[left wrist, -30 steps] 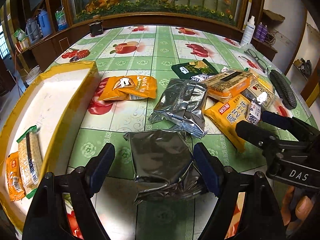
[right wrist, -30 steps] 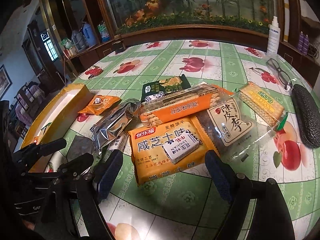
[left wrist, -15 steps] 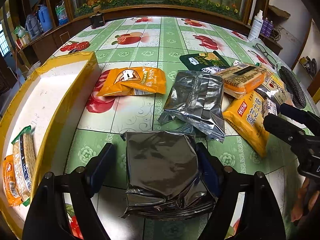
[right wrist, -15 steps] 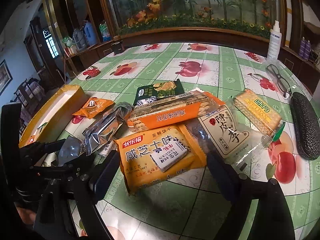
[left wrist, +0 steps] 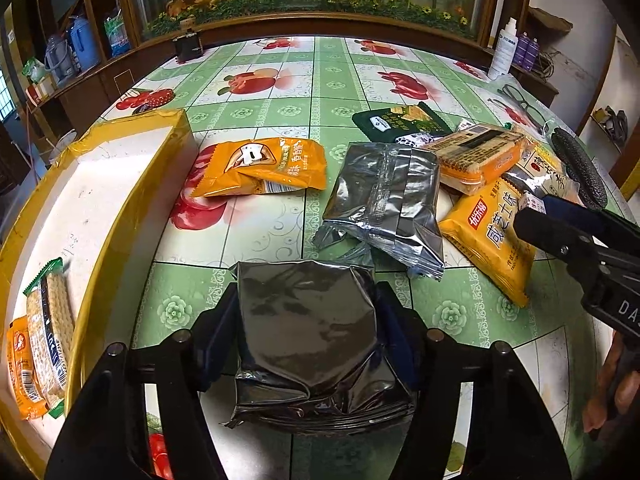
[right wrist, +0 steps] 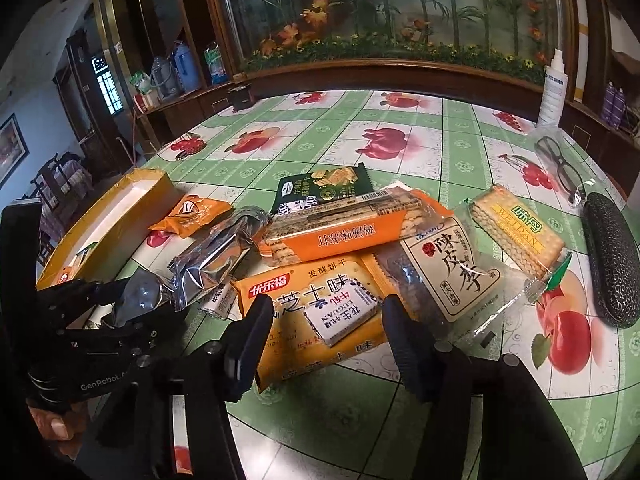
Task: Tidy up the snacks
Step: 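Grasp the silver foil pack with the left gripper while the right gripper grasps the small white milk-candy box, then carry the foil pack and white box into the tray and release both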
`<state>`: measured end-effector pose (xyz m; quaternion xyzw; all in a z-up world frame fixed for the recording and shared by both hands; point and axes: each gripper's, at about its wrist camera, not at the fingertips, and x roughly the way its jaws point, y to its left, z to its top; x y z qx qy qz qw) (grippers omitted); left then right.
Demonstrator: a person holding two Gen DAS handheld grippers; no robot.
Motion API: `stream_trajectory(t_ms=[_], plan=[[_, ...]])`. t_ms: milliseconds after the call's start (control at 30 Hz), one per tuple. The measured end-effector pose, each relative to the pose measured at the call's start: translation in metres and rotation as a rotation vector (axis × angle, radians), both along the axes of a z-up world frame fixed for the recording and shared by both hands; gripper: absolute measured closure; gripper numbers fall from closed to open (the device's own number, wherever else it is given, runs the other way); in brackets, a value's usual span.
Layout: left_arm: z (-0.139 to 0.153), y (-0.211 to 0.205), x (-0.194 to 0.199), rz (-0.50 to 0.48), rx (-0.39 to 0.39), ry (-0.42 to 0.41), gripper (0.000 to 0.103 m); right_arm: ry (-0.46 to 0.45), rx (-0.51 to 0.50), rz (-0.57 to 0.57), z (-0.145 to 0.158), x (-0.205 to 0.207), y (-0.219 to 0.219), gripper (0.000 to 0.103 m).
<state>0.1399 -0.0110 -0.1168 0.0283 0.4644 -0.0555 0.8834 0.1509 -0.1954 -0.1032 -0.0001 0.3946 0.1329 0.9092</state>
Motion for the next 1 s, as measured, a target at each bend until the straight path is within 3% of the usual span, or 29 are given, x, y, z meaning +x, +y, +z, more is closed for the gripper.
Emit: stream_trajectory(t_ms=[67,167,300,367,600,1000], plan=[[0.000,0.000,0.000,0.000,-0.002,0.000,0.039,-0.006,-0.009,0.015,0.001,0.002,0.006,0.049],[0.000,0.001,0.000,0.000,-0.005,0.000,0.039,0.007,-0.042,0.016,-0.002,0.005,0.013,0.065],[0.000,0.001,-0.001,0.000,-0.007,-0.001,0.039,-0.007,-0.119,0.013,-0.007,0.003,0.018,0.073],[0.000,0.002,-0.001,0.002,-0.010,-0.004,0.043,-0.004,-0.114,0.004,-0.006,0.003,0.016,0.083],[0.004,0.010,-0.011,-0.010,-0.052,-0.021,0.045,-0.030,0.009,-0.026,0.014,-0.015,-0.002,0.083],[0.047,0.024,-0.051,0.030,0.026,-0.150,0.045,-0.072,0.114,0.024,0.044,-0.057,0.012,0.084]])
